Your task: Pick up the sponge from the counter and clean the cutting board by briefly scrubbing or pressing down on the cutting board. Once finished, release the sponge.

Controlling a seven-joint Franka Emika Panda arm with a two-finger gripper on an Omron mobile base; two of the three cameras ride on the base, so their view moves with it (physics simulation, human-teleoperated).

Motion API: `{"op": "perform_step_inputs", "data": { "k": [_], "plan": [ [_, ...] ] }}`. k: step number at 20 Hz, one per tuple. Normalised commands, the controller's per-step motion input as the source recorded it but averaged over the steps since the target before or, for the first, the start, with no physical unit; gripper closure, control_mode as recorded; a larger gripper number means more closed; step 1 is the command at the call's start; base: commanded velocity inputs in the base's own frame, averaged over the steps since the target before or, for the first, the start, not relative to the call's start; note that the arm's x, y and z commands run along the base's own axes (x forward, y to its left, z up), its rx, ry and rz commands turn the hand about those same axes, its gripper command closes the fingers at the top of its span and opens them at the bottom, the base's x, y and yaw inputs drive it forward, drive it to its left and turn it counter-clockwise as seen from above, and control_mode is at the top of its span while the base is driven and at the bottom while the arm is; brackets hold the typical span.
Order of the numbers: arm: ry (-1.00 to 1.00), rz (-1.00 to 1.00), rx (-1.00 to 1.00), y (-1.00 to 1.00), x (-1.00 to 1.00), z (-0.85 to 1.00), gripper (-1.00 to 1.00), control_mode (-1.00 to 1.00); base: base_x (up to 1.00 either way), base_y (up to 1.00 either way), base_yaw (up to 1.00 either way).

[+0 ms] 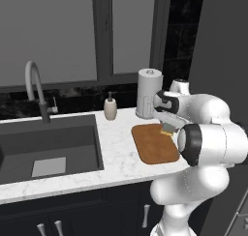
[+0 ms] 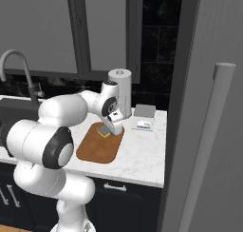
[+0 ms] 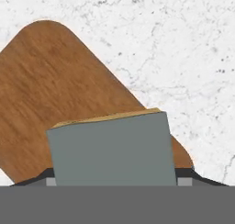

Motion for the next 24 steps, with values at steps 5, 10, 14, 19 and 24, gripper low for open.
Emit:
{"op": "perform_step_inputs", "data": {
  "k": [5,10,14,19,24],
  "plan": [
    [-0.03,-0.30,0.00,0.68,0.36,-0.13,1.00,-1.00,0.00,0.00,0.00],
    [0.00,-0.14,0.00,0.24,0.45,-0.13,1.00,-1.00,0.00,0.00,0.00],
    [0.11,-0.09,0.00,0.00,0.27,-0.30,1.00,-1.00,0.00,0.00,0.00],
    [0.06,-0.08,0.00,0.00,0.14,-0.51,1.00,-1.00,0.00,0.00,0.00],
    [0.03,-0.10,0.01,0.00,-0.12,-0.70,1.00,-1.00,0.00,0.00,0.00]
  ]
}}
